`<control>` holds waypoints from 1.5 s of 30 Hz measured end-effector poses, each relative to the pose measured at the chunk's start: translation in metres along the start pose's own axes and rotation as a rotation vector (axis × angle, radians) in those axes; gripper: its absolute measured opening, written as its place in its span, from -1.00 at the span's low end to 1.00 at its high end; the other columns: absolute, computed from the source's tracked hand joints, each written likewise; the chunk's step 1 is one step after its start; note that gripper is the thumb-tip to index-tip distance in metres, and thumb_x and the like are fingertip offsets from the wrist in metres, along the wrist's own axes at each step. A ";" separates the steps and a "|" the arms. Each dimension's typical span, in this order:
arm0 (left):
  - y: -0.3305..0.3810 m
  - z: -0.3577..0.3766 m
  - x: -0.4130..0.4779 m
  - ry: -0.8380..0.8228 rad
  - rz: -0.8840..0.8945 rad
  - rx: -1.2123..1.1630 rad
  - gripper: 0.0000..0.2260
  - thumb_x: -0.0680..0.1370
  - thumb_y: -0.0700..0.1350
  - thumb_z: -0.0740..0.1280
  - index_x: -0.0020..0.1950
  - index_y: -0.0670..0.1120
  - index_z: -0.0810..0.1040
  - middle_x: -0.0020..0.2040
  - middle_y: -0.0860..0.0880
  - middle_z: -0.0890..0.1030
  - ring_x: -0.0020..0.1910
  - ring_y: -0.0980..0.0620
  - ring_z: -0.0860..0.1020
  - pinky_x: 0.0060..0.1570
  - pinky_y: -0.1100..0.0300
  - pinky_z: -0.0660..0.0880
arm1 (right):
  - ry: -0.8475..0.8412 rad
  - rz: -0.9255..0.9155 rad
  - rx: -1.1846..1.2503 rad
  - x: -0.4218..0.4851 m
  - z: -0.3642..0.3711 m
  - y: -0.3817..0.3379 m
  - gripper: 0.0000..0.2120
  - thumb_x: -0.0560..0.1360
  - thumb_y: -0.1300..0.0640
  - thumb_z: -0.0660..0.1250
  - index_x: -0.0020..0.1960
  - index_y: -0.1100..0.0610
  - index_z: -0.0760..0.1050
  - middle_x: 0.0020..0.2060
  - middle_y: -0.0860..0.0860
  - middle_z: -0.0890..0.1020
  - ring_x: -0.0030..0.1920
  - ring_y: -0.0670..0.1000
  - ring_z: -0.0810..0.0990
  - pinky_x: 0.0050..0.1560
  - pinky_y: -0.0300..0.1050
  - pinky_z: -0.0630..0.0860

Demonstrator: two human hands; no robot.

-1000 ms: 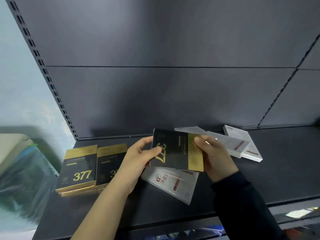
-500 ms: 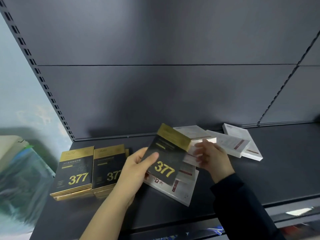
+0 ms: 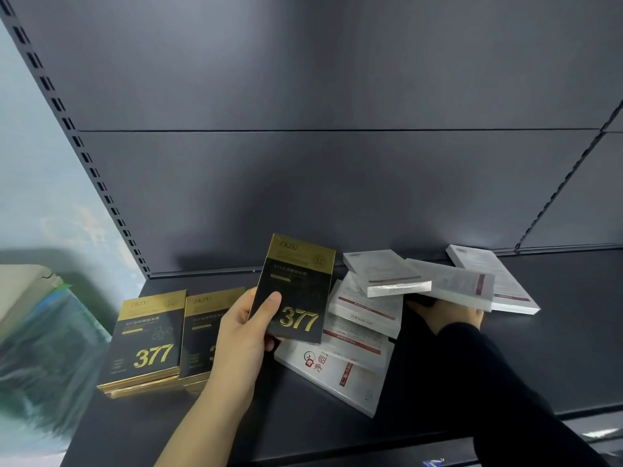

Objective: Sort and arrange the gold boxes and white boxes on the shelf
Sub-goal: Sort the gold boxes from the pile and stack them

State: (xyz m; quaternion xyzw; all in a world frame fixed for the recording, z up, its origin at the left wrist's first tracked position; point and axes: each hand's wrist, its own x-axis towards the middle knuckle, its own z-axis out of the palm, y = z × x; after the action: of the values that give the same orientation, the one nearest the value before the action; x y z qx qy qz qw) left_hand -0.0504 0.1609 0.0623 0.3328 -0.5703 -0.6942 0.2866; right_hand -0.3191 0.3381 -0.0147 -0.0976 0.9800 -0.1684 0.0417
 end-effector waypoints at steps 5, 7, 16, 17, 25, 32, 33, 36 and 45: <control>0.001 -0.005 0.001 0.051 0.006 -0.006 -0.89 0.59 -0.05 0.29 -0.04 0.06 0.61 -0.16 0.01 0.70 -0.16 0.00 0.59 -0.25 0.15 0.45 | -0.073 -0.111 -0.192 0.013 -0.009 0.005 -0.48 0.46 -0.20 0.30 0.34 0.00 0.42 0.21 0.07 0.56 0.21 0.17 0.50 0.17 0.05 0.46; 0.000 -0.007 0.001 0.054 0.000 -0.010 -0.89 0.59 -0.04 0.29 -0.02 0.03 0.61 -0.09 -0.05 0.70 -0.13 -0.03 0.60 -0.22 0.13 0.46 | -0.068 -0.231 -0.415 0.009 -0.020 0.001 -0.57 0.51 -0.12 0.25 0.31 0.04 0.44 0.19 0.06 0.57 0.17 0.12 0.54 0.12 -0.03 0.50; 0.002 -0.031 0.004 0.085 0.008 -0.060 -0.89 0.58 -0.04 0.30 -0.04 0.03 0.63 -0.16 -0.02 0.71 -0.08 -0.08 0.60 -0.09 0.01 0.48 | -0.203 -0.327 -0.186 -0.043 -0.139 0.038 -0.86 0.45 0.17 0.36 -0.24 -0.04 0.56 -0.33 -0.10 0.60 -0.26 -0.04 0.56 -0.18 -0.14 0.47; 0.003 -0.033 0.005 0.097 0.002 -0.074 -0.90 0.58 -0.04 0.31 -0.04 0.03 0.62 -0.14 -0.03 0.70 -0.06 -0.09 0.61 -0.04 -0.01 0.49 | -0.275 -0.340 -0.045 -0.054 -0.154 0.039 -0.77 0.41 0.28 0.39 -0.34 0.01 0.54 -0.43 -0.10 0.57 -0.35 -0.06 0.53 -0.26 -0.15 0.44; 0.008 -0.041 0.007 0.112 0.018 -0.090 -0.88 0.58 0.00 0.30 0.01 0.03 0.61 -0.03 -0.09 0.69 -0.05 -0.07 0.61 -0.10 0.09 0.49 | -0.458 -0.231 1.144 -0.092 -0.145 -0.026 -0.75 0.41 0.39 0.31 0.06 0.25 0.57 -0.20 0.14 0.70 -0.24 0.13 0.66 -0.31 -0.08 0.62; 0.013 -0.063 0.001 0.065 0.057 -0.157 -0.87 0.59 -0.11 0.29 0.04 -0.03 0.63 -0.17 -0.01 0.69 -0.25 0.08 0.56 -0.34 0.21 0.38 | -0.793 -0.168 1.675 -0.140 -0.073 -0.124 -0.61 0.34 0.41 0.33 0.15 0.25 0.48 -0.06 0.21 0.65 -0.16 0.11 0.70 -0.14 0.03 0.68; 0.013 -0.068 0.001 0.059 0.058 -0.175 -0.87 0.59 -0.14 0.28 0.06 -0.06 0.61 -0.17 -0.02 0.68 -0.26 0.08 0.55 -0.36 0.22 0.37 | -0.830 -0.161 1.727 -0.147 -0.063 -0.134 -0.52 0.32 0.43 0.35 0.22 0.22 0.44 0.01 0.24 0.63 -0.10 0.16 0.70 -0.08 0.11 0.67; 0.015 -0.086 0.000 0.072 0.059 -0.228 -0.86 0.57 -0.19 0.29 0.08 -0.06 0.59 -0.08 -0.06 0.69 -0.19 0.02 0.59 -0.31 0.19 0.42 | -0.900 -0.189 1.790 -0.166 -0.040 -0.161 -0.39 0.36 0.45 0.33 0.36 0.12 0.36 0.23 0.26 0.55 0.21 0.30 0.57 0.15 0.35 0.50; 0.016 -0.128 -0.005 0.105 0.114 -0.199 -0.70 0.43 -0.08 0.31 0.15 -0.05 0.55 0.00 -0.05 0.66 -0.14 0.08 0.60 -0.25 0.17 0.44 | -0.926 -0.177 1.671 -0.168 -0.025 -0.197 -0.67 0.55 0.22 0.23 0.31 0.17 0.47 0.17 0.15 0.65 0.18 0.13 0.63 0.16 0.12 0.56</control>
State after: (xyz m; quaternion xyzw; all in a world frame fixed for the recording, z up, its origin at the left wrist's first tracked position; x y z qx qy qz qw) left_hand 0.0544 0.0850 0.0620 0.3055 -0.5010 -0.7115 0.3867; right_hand -0.1229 0.1990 0.0838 -0.1668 0.4187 -0.7601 0.4681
